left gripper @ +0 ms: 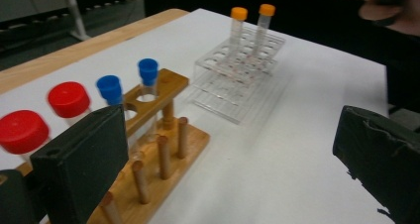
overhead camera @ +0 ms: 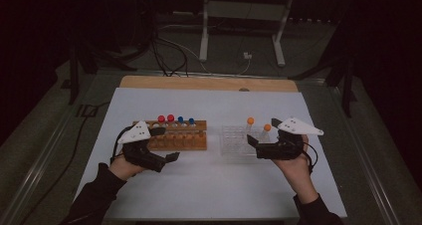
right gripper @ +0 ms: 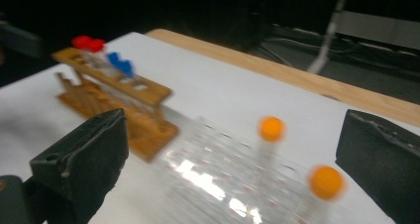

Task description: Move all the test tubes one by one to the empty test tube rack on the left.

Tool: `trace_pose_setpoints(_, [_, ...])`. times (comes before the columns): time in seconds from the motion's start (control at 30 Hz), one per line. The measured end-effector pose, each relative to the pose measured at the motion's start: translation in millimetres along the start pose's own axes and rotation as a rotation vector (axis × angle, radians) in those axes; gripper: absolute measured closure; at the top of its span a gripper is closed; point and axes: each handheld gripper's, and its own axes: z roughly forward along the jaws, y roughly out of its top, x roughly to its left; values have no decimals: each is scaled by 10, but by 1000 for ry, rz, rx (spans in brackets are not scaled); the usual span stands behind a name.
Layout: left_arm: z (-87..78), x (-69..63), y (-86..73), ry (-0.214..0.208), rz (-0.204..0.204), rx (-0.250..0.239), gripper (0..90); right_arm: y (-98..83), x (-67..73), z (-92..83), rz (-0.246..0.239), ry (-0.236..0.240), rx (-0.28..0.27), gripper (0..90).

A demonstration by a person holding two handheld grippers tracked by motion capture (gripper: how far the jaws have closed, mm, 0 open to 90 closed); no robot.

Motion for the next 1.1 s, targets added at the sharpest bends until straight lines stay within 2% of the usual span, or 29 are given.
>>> trace_pose_setpoints(0.27, [8,-1,-32,-6,-13,-3,16,-223,-253,17,38,-88,68,12])
trace_pose_setpoints(0.4, [9,-6,-29,-4,-10,2,16,-301,-332,49,65,-102,99,21])
trace_pose_setpoints(0.5, [13,-7,-30,-6,-9,5,16,-354,-374,87,73,-126,126,67])
trace_pose_setpoints(0.63, [15,-5,-32,-11,-9,6,16,-424,-421,138,90,-117,155,181])
trace_pose_setpoints(0.7, [15,-5,-33,-8,-9,7,16,-446,-439,154,95,-102,162,302])
trace_pose_setpoints(0.77, [17,-5,-35,-7,-9,7,16,-460,-451,177,101,-105,171,366])
trace_pose_setpoints(0.8, [18,-3,-35,-9,-10,7,16,-465,-455,190,97,-104,178,427])
trace_pose_setpoints(0.97, [21,-6,-35,-9,-7,10,16,-502,-462,295,65,-108,222,553])
trace_pose_setpoints(1.1, [22,-1,-37,-10,-8,9,16,-494,-458,346,52,-102,222,648])
